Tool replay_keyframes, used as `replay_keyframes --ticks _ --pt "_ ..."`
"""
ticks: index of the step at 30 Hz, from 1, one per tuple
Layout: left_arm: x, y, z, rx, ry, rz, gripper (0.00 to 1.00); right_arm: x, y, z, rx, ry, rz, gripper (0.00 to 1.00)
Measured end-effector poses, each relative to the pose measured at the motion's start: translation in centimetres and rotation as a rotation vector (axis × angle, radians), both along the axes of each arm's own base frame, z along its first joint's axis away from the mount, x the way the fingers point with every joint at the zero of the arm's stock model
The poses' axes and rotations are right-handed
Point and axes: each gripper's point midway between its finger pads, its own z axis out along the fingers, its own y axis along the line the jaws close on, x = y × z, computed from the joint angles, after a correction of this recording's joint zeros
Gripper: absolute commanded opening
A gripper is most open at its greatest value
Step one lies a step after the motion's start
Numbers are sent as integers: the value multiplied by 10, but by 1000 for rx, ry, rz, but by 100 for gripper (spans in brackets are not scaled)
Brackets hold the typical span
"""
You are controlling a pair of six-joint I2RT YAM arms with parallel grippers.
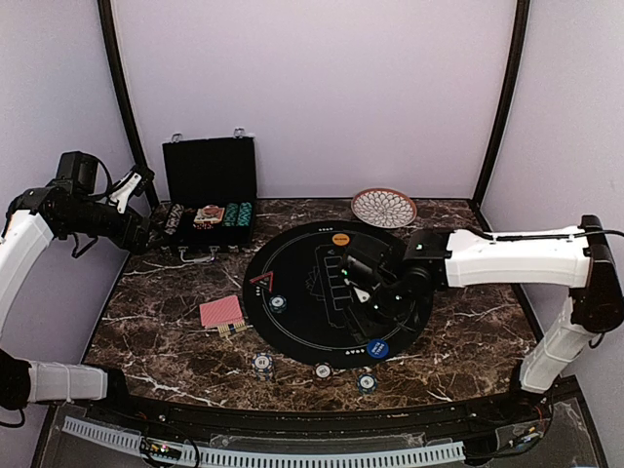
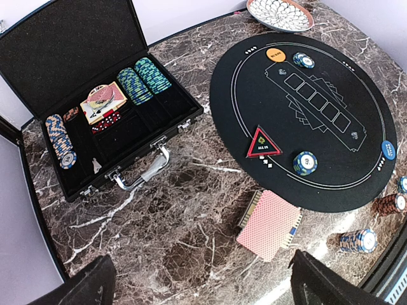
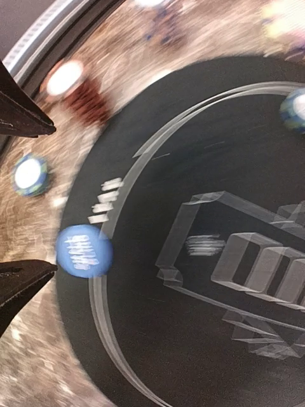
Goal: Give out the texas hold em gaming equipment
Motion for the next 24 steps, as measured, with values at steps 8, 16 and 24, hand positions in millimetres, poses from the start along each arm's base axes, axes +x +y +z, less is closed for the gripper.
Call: replay_keyframes --ticks 8,16,24 --pt "0 0 1 0 -1 0 99 -60 -39 -50 -113 138 -5 70" --pt "1 0 7 0 -15 0 99 -69 -23 -67 -102 164 23 74" --pt "0 0 8 0 -16 0 99 -75 -17 -91 -143 189 55 71"
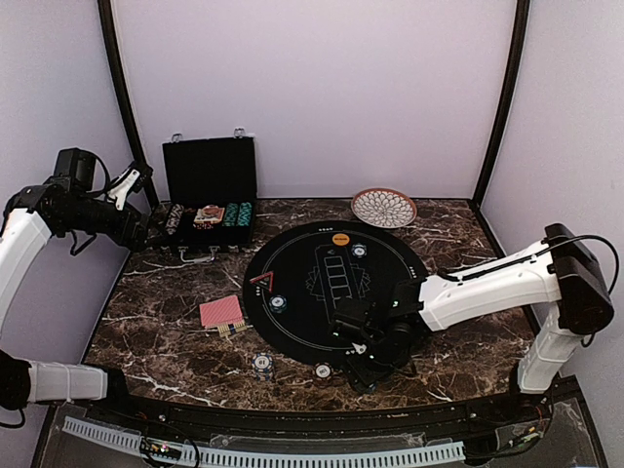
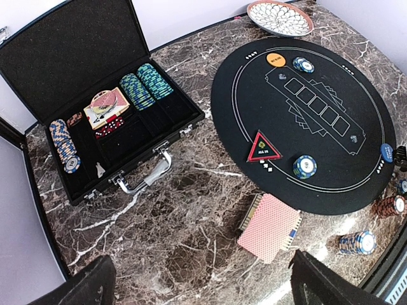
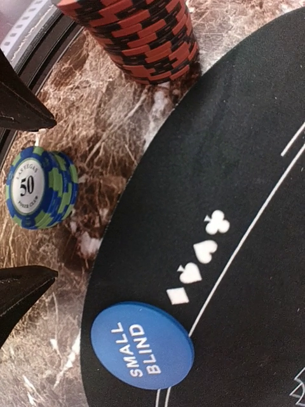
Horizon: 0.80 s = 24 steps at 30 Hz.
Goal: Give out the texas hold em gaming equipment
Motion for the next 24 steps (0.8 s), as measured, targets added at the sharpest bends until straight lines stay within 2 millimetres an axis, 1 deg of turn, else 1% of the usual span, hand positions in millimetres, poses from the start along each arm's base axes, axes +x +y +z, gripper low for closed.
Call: replay_keyframes --ticks 7,10,13,17,20,24 --pt "0 0 2 0 -3 0 99 0 7 -3 23 2 15 65" --pt "-1 0 2 1 -1 0 99 -2 9 -5 27 12 20 64" --pt "0 0 2 1 -1 1 99 -5 7 -10 24 17 24 63" --pt "-1 0 2 1 0 1 99 -5 7 -10 24 16 26 60" --pt "0 0 2 1 -1 1 99 -5 7 -11 22 16 26 55" --pt "0 0 2 2 -1 2 99 -4 4 -11 15 5 22 44"
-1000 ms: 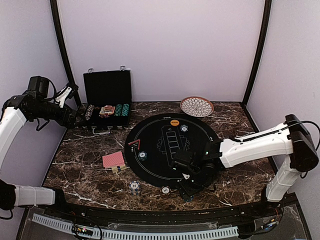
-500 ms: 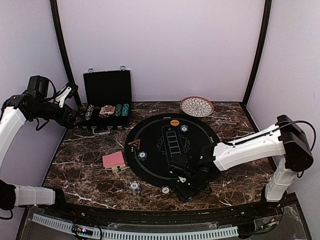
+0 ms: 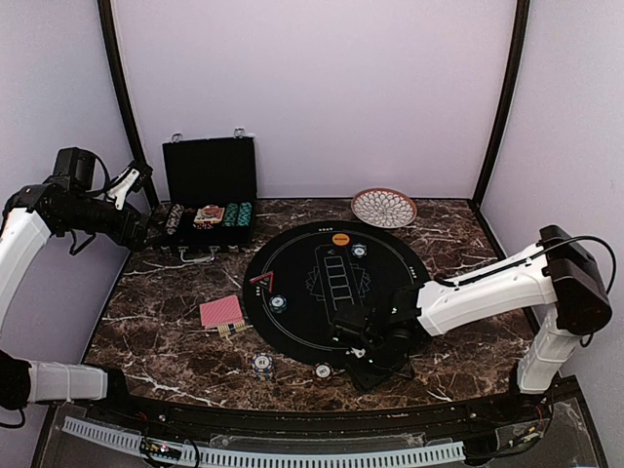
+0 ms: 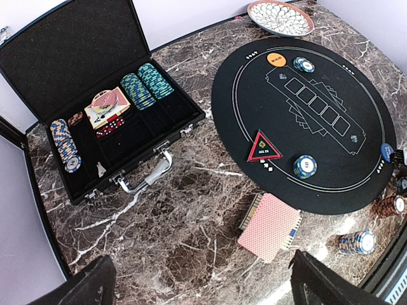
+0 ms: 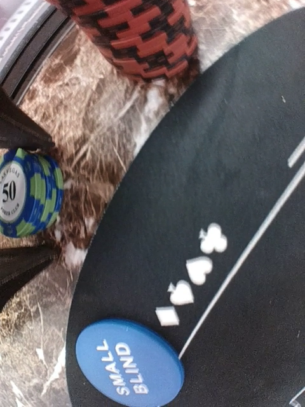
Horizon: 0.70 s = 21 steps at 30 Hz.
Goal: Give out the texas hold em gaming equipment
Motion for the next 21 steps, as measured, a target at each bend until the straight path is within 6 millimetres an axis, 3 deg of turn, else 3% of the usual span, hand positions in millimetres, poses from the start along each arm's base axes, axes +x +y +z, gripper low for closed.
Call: replay_keyframes --ticks 11,16,21 --pt "0 0 0 1 0 1 99 1 -3 1 -6 -13 -9 20" --pt "0 0 0 2 0 2 99 -1 -9 6 -35 -11 -8 19" --pt "0 0 0 2 0 2 99 5 -8 34 -13 -50 -15 18"
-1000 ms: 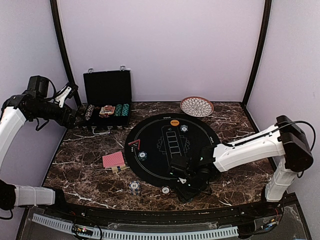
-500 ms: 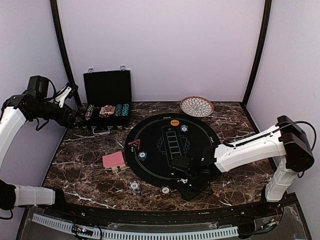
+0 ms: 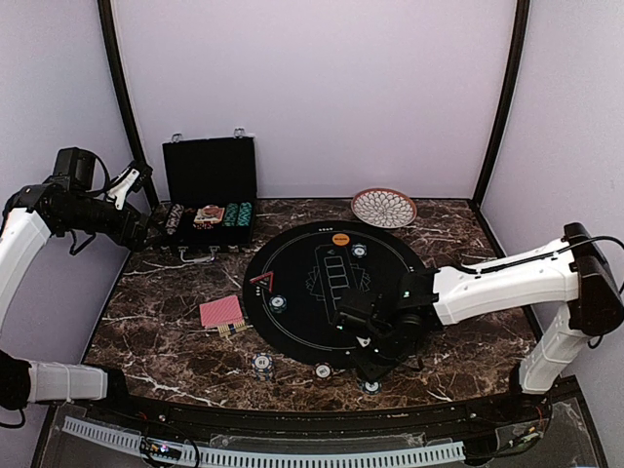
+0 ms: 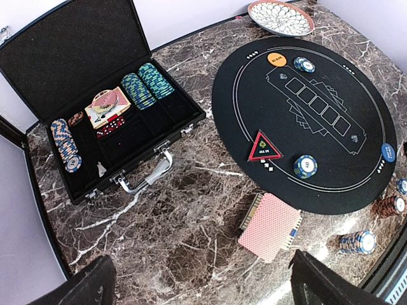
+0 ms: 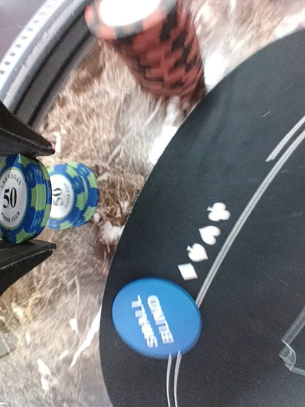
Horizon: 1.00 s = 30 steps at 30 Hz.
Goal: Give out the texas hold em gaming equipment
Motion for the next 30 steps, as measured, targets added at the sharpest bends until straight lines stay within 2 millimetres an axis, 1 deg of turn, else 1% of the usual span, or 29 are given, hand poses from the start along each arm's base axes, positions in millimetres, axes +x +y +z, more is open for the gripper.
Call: replay_keyframes --ticks 2,4,7,12,16,19,21,25,30 --pt "0 0 0 0 0 0 99 4 2 12 16 -26 -4 18" --pt "0 0 0 0 1 0 99 10 1 20 23 -43 -15 18" --pt "1 0 -1 -1 5 -1 99 23 -4 23 14 -62 -42 18" --pt "1 0 -2 0 8 -1 99 58 -24 24 -15 -97 -124 18" --pt "1 0 -2 0 8 -1 99 93 -46 24 -23 -131 -217 18" --pt "1 0 -2 0 8 -1 99 108 -63 18 -35 -143 -266 17" --pt "1 0 -2 0 8 -1 99 112 -72 10 -46 -141 -282 17" --pt "1 0 -2 0 8 -1 99 109 -85 -6 -70 -127 -294 17" --pt "1 0 -2 0 8 -1 99 106 -92 -18 -76 -116 -302 18"
